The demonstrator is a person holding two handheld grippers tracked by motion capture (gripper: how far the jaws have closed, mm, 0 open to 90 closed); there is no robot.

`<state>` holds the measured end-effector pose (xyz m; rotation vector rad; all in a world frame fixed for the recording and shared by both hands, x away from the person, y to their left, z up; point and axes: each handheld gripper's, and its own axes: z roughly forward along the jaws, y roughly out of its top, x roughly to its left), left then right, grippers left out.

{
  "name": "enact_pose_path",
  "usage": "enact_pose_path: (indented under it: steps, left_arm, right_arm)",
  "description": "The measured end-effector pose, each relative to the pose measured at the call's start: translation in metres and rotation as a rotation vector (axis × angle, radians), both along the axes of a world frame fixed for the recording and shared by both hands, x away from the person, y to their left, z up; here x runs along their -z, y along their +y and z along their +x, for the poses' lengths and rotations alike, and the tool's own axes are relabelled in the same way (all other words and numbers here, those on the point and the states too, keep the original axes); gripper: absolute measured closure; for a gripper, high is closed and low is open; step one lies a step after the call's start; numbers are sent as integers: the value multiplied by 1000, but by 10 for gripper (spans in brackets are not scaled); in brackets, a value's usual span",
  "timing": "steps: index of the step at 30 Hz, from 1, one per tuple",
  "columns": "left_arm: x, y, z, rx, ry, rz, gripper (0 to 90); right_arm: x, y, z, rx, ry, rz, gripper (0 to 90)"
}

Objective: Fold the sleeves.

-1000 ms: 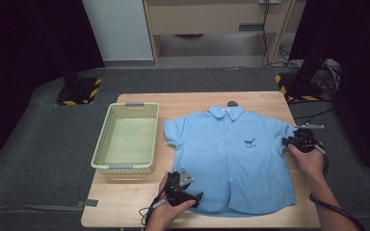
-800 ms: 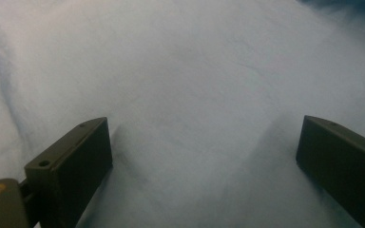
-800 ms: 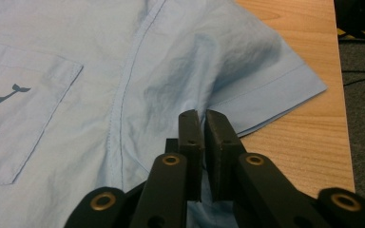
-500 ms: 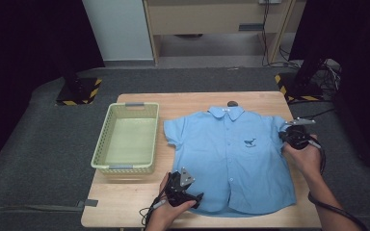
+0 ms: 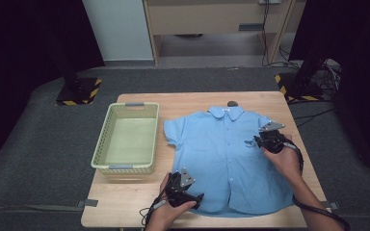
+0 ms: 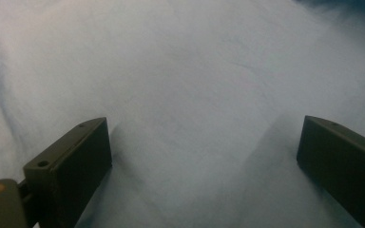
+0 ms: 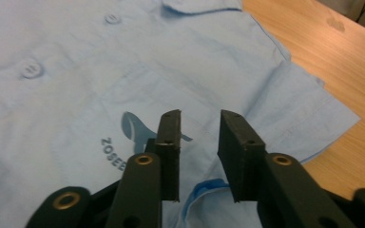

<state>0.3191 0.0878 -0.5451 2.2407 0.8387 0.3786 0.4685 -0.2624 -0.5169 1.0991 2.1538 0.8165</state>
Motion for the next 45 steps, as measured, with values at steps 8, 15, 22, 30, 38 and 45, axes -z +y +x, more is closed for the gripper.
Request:
enact_pose_path:
  steps: [8,15,22,30,38,45]
  left_arm:
    - [0,-1,0,-2,1,2,30]
    - [0,-1,0,-4,1,2,29]
    - [0,-1,0,-1,1,2,28]
    - [0,-1,0,-1,1,2,28]
    - [0,0,0,2,0,1,28]
    - [0,0,0,3,0,1,28]
  right_arm:
    - [-12,-12,-18,-6,-37,74,437]
    - [-4,-27,-15,85,-3,126,314]
    - [9,-38,-8,120,101,124,220]
    - [12,-26,1,77,122,105,190]
    - [18,-1,0,-14,104,115,164]
    - [27,-5,2,16,144,165,92]
